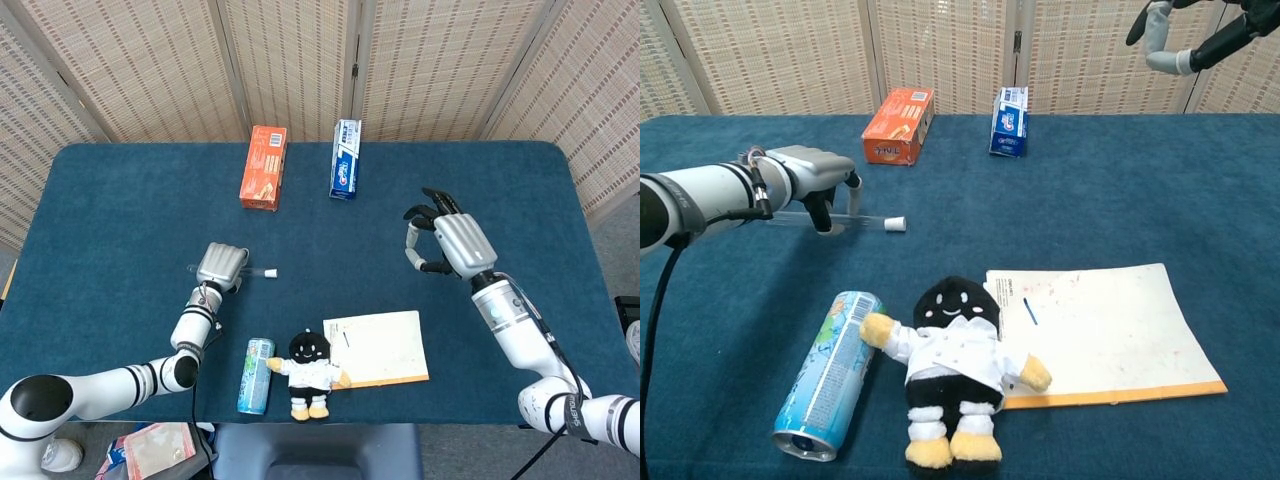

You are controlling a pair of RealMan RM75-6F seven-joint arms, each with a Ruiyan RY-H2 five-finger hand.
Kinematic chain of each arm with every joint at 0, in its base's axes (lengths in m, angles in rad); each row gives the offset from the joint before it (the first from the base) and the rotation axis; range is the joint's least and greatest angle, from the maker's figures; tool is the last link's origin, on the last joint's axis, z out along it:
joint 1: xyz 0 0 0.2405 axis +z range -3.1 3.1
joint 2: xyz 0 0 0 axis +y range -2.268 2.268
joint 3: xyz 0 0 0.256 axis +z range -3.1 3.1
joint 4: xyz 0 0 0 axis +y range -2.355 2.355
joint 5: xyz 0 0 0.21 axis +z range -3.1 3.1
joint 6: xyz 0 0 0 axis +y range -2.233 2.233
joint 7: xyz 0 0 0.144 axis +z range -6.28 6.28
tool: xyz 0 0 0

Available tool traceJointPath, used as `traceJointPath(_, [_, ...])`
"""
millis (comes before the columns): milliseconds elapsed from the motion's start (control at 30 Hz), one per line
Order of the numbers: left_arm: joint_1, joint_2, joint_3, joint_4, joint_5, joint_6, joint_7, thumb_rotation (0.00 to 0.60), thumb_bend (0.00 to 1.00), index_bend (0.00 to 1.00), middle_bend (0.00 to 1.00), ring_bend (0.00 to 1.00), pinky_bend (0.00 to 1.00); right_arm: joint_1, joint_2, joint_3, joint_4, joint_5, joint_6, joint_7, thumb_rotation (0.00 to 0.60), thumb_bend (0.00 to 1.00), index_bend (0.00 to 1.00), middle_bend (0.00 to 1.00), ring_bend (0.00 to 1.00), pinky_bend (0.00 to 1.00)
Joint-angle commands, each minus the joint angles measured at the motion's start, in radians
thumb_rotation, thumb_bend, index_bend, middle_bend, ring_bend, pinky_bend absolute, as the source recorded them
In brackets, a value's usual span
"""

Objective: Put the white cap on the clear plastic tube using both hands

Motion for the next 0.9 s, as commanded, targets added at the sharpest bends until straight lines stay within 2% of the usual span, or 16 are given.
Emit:
traceJointPath(33, [0.001, 0.019, -0.006, -0.032, -0.017, 0.013, 0.013, 0.6, 0.36, 0.29, 1.0, 0.97, 1.0, -0.002, 0.001, 0.003, 0.001, 0.0, 0.001, 0.001, 0.6, 0.39, 0.58, 0.29, 0.02, 0.0])
traceJointPath(200, [0.017, 0.094, -0.02, -0.141, -0.031, 0.052, 0.01, 0.6, 0.36, 0.19, 0.98, 0.96, 1.0, -0.017, 0.022, 0.002, -0.003, -0.002, 0.008, -0.004, 0.6, 0.39, 0.58, 0.29, 0.02, 0.0])
traceJointPath(400, [0.106, 0.248, -0.02, -0.337, 0.066, 0.149, -0.09, 0.6, 0.36, 0.19, 0.94, 0.92, 1.0, -0.055, 0.086, -0.03, -0.021, -0.003, -0.001, -0.025, 0.6, 0.4, 0.58, 0.29, 0.03, 0.01])
traceJointPath(500, [0.161, 0.314, -0.006, -0.412, 0.126, 0.193, -0.147, 0.6, 0.36, 0.22, 0.88, 0.86, 1.0, -0.082, 0.119, -0.053, -0.026, -0.016, 0.0, -0.027, 0.6, 0.41, 0.55, 0.31, 0.11, 0.13])
traceJointPath(567, [0.194, 0.346, 0.008, -0.441, 0.174, 0.22, -0.181, 0.6, 0.36, 0.24, 0.82, 0.8, 0.98, -0.102, 0.126, -0.065, -0.02, -0.03, 0.014, -0.018, 0.6, 0.44, 0.53, 0.37, 0.23, 0.28])
traceJointPath(633, [0.238, 0.374, 0.025, -0.464, 0.245, 0.265, -0.227, 0.6, 0.36, 0.26, 0.78, 0.74, 0.94, -0.125, 0.132, -0.085, -0.007, -0.06, 0.03, -0.012, 0.6, 0.46, 0.52, 0.39, 0.28, 0.37])
traceJointPath(767, [0.326, 0.422, 0.061, -0.492, 0.385, 0.357, -0.324, 0.6, 0.36, 0.28, 0.71, 0.66, 0.84, -0.17, 0.144, -0.132, 0.024, -0.127, 0.064, -0.017, 0.6, 0.47, 0.49, 0.4, 0.3, 0.38])
traceJointPath(867, [0.4, 0.456, 0.088, -0.512, 0.476, 0.431, -0.398, 0.6, 0.36, 0.26, 0.61, 0.56, 0.67, -0.219, 0.136, -0.161, 0.055, -0.171, 0.128, -0.02, 0.6, 0.47, 0.47, 0.4, 0.27, 0.38])
traceJointPath(900, [0.42, 0.464, 0.096, -0.515, 0.497, 0.449, -0.414, 0.6, 0.36, 0.25, 0.56, 0.51, 0.58, -0.234, 0.133, -0.168, 0.062, -0.182, 0.147, -0.015, 0.6, 0.47, 0.47, 0.39, 0.25, 0.36])
